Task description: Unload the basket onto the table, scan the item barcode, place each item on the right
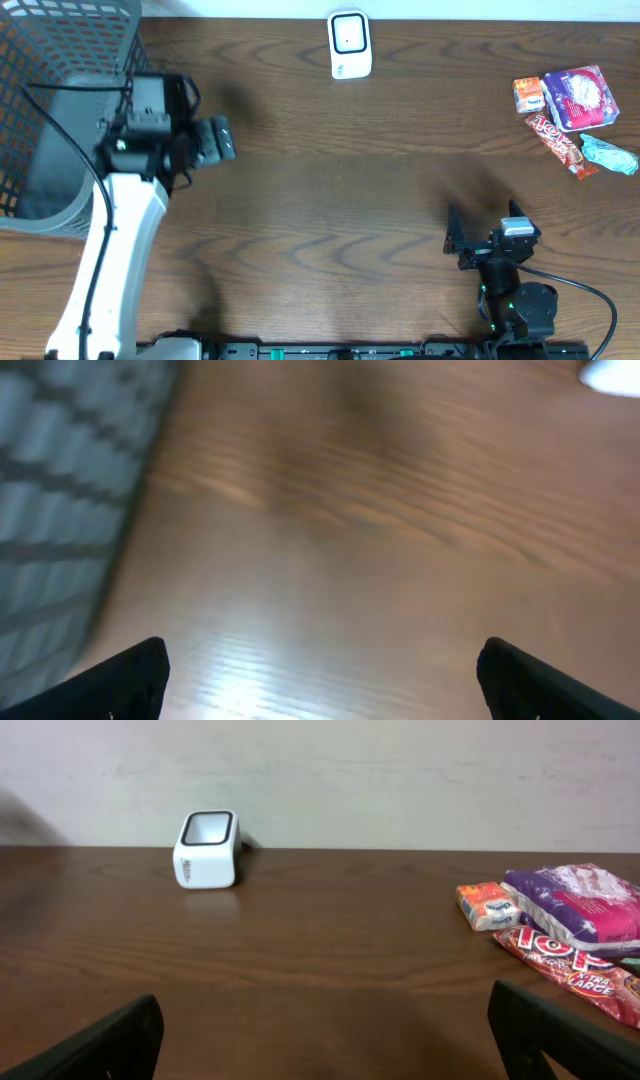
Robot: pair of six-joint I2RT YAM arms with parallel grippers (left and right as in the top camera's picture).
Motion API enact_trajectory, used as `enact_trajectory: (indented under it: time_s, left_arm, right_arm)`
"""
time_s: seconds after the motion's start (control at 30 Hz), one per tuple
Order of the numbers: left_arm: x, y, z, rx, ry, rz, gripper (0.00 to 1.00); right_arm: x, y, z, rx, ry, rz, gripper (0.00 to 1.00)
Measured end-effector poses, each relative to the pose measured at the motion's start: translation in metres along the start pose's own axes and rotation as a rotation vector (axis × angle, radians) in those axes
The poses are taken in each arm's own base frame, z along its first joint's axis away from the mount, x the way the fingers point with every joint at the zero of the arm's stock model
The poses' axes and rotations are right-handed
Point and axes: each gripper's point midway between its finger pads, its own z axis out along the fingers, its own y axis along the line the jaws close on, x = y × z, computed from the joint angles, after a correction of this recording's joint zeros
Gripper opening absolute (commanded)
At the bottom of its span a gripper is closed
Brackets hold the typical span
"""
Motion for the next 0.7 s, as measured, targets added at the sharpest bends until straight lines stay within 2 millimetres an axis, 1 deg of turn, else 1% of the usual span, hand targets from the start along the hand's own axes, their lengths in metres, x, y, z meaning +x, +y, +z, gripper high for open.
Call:
enact_trajectory:
  time_s: [0.1,0.13,0.17,0.2,0.23,0.3,0.37,0.47,0.6,0.7]
  left_arm:
    - [0.017,-0.018,-0.004,0.1,-0.021,0.114,0.98]
    - [0.019,-0.023,-0.006,0.126,-0.041,0.142,0.98]
    - [0.022,-0.026,-0.009,0.147,-0.066,0.166,0.98]
    - [0.031,-0.027,-0.016,0.175,-0.094,0.198,0.98]
    - [0.03,-0.029,-0.02,0.186,-0.122,0.209,0.98]
    - [0.036,-0.028,-0.024,0.205,-0.182,0.227,0.98]
    - [0.05,-0.025,-0.029,0.215,-0.209,0.239,0.98]
    - [0.066,-0.022,-0.035,0.226,-0.257,0.252,0.98]
    - [0.084,-0.017,-0.044,0.239,-0.338,0.258,0.98]
    - [0.092,-0.014,-0.054,0.248,-0.4,0.261,0.98]
  right_arm:
    - [0.0,0.0,0.0,0.0,0.0,0.0,0.99]
    - [0.0,0.0,0.0,0.0,0.0,0.0,0.99]
    - [0.0,0.0,0.0,0.0,0.0,0.0,0.99]
    - [0.0,0.0,0.0,0.0,0.0,0.0,0.99]
    - [0.0,0.0,0.0,0.0,0.0,0.0,0.99]
    - [0.0,0.0,0.0,0.0,0.0,0.0,0.99]
    - [0.0,0.0,0.0,0.0,0.0,0.0,0.99]
    - [0.0,0.0,0.0,0.0,-0.001,0.0,0.99]
    - [0.0,0.0,0.0,0.0,-0.001,0.0,0.99]
    - [0.0,0.0,0.0,0.0,-0.001,0.0,0.99]
